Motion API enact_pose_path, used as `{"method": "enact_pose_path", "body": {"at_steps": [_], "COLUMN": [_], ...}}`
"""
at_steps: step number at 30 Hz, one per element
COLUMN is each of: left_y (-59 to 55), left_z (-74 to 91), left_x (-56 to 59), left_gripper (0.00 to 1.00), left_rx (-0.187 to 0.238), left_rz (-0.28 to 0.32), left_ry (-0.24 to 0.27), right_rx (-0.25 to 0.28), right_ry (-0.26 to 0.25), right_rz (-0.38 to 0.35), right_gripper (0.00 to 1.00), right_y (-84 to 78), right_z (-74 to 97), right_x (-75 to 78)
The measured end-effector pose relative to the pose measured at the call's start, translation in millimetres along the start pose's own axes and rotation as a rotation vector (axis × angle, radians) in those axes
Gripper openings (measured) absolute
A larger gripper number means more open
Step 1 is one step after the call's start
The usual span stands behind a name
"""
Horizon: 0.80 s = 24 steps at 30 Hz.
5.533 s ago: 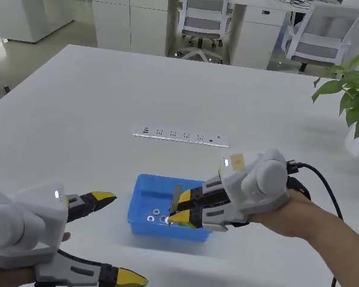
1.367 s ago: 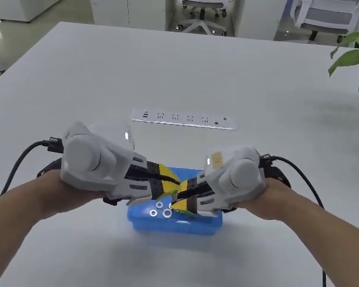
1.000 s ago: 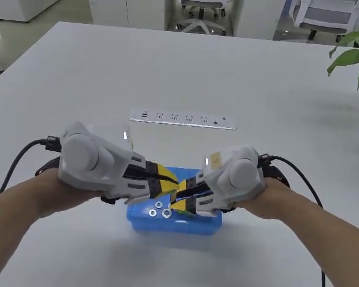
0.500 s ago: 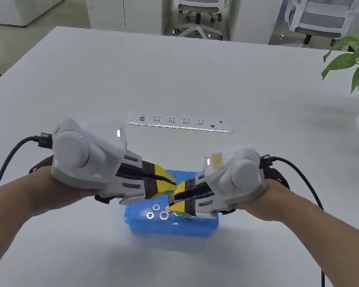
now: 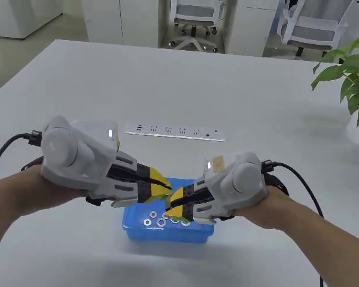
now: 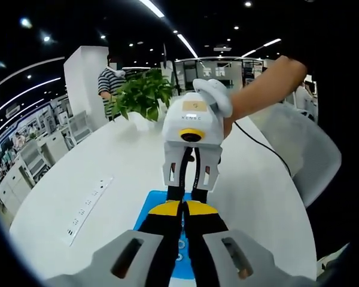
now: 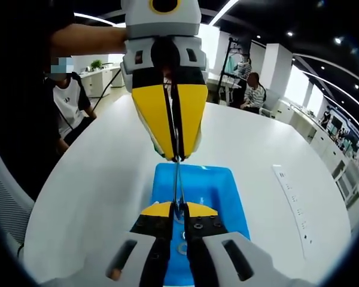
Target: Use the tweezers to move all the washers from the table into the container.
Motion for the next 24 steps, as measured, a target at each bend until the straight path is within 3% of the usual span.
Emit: {"method": "enact_pose_path", "body": {"at_steps": [11,24], "left_y": [12.6,19.2], "left_z": [12.6,21.0], "left_x": [12.7,29.0], "left_gripper": [0.05,0.05], "left_rx": [0.011,0.007], "left_rz": [-0.005,-0.01], "left_ry": [-0.021,-0.05], "right_rx": [0.009,-0.005], "right_ry": [-0.003,-0.014], "right_rz": [-0.018,-0.022], "right_gripper": [0.07,0.07], "right_y": [16.5,24.8], "right_z": [5.9,13.2], "right_x": [-16.2,-34.2]}}
Point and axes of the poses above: the centre of the closed fingertips' face, and the gripper's own axes: z roughly backward along the fingers, x roughly to its right, y roughly out of its top, the point moved 1 cm from there along z, roughly backward along the fingers, and after that the axes turned 9 degrees about x, right-handed, at the moved point
